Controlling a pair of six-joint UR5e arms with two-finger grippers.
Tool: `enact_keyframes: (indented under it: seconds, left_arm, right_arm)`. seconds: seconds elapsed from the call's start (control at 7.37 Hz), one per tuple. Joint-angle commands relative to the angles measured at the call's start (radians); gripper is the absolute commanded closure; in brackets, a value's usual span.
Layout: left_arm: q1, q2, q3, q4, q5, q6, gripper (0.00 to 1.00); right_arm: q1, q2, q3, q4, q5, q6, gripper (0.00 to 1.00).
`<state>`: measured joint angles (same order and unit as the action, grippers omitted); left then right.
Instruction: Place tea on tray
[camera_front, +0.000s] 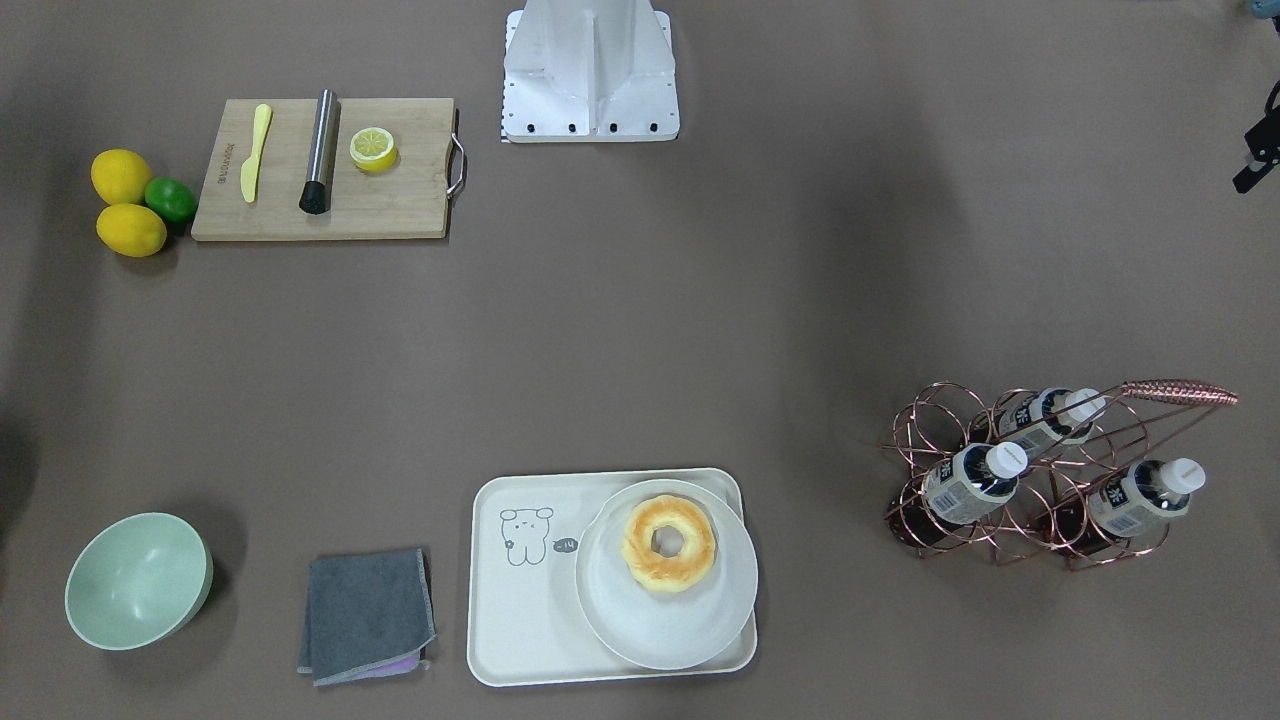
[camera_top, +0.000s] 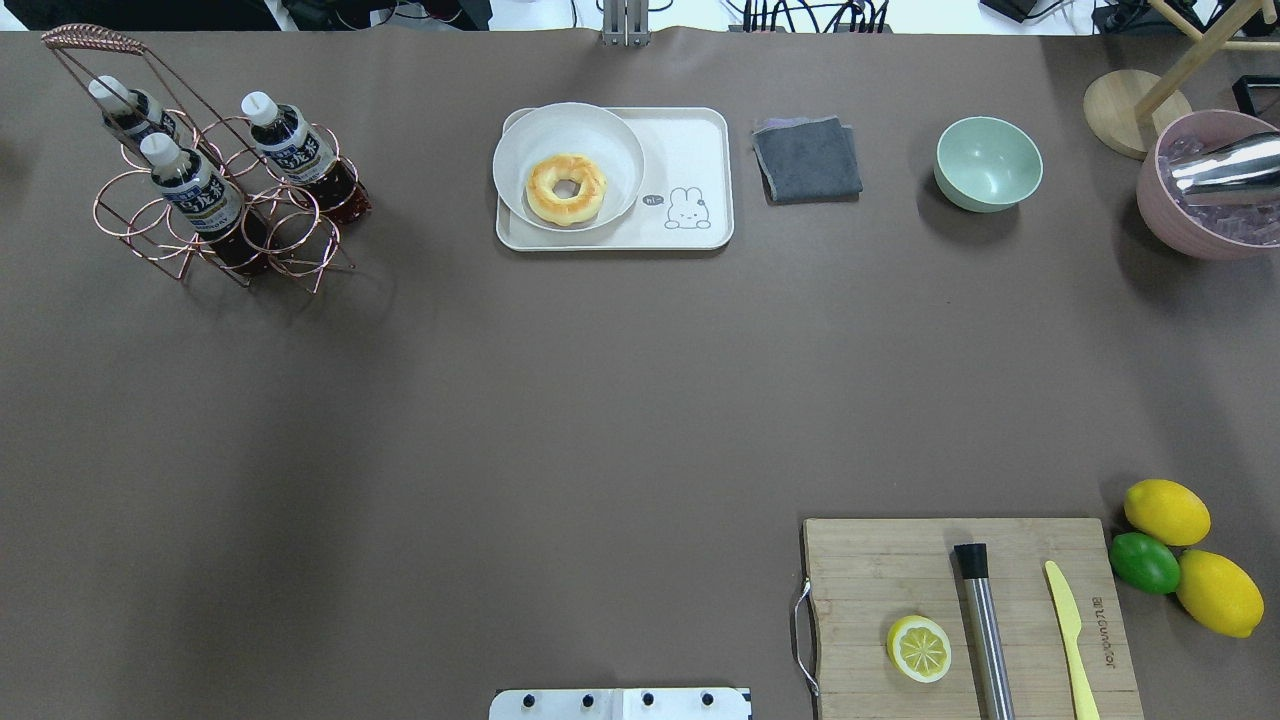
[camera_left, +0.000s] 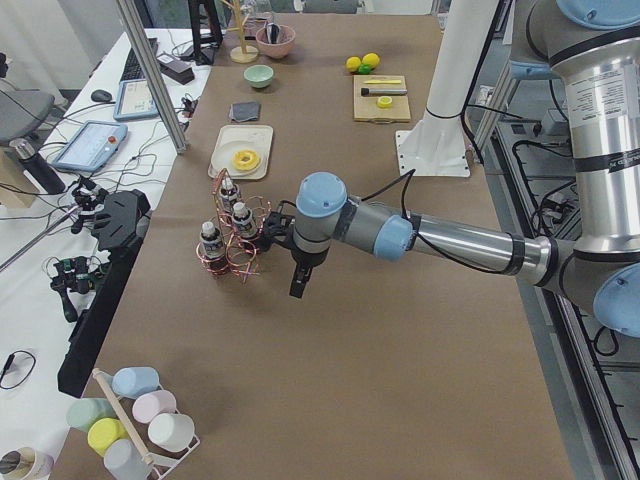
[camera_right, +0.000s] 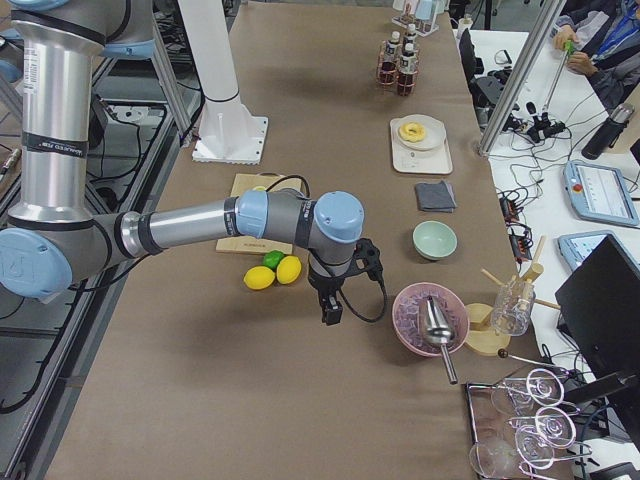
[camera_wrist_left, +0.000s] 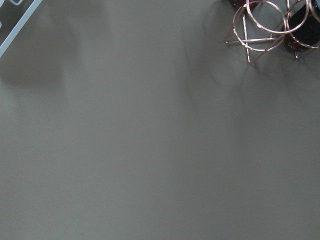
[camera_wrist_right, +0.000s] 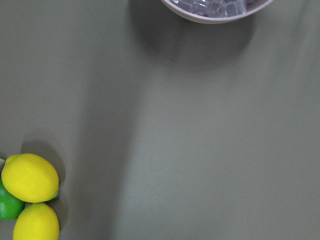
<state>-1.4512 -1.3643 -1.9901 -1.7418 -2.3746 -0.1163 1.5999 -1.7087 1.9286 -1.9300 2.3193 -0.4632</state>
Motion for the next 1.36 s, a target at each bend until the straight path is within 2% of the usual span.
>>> enact_keyframes:
  seconds: [0.0, 0.14, 0.27, 0.54, 0.68, 1.09, 1.22]
  left_arm:
    - [0.107, -0.157, -0.004, -0.031, 0.009, -0.226, 0.03]
    - [0.15, -0.221, -0.004, -0.033, 0.014, -0.335, 0.03]
    - [0.182, -0.266, -0.007, -0.033, 0.064, -0.35, 0.02]
    - [0.3, -0.332, -0.006, -0.035, 0.249, -0.477, 0.02]
    - [0.334, -0.341, 0.007, -0.048, 0.283, -0.473, 0.03]
    - [0.374, -0.432, 0.183, -0.165, 0.302, -0.426, 0.04]
    - [0.373, -0.447, 0.204, -0.166, 0.296, -0.392, 0.05]
  right_arm:
    - [0.002, -0.014, 0.01, 0.0, 0.0, 0.003, 0.0]
    - [0.002, -0.015, 0.015, 0.0, 0.0, 0.001, 0.0]
    - [0.002, -0.017, 0.018, 0.005, 0.0, -0.003, 0.0]
    - [0.002, -0.019, 0.026, 0.005, 0.0, -0.006, 0.0]
    - [0.0, -0.02, 0.026, 0.005, 0.0, -0.006, 0.0]
    - [0.002, -0.022, 0.039, 0.005, 0.026, -0.006, 0.0]
    - [0.002, -0.043, 0.056, 0.005, 0.043, -0.006, 0.0]
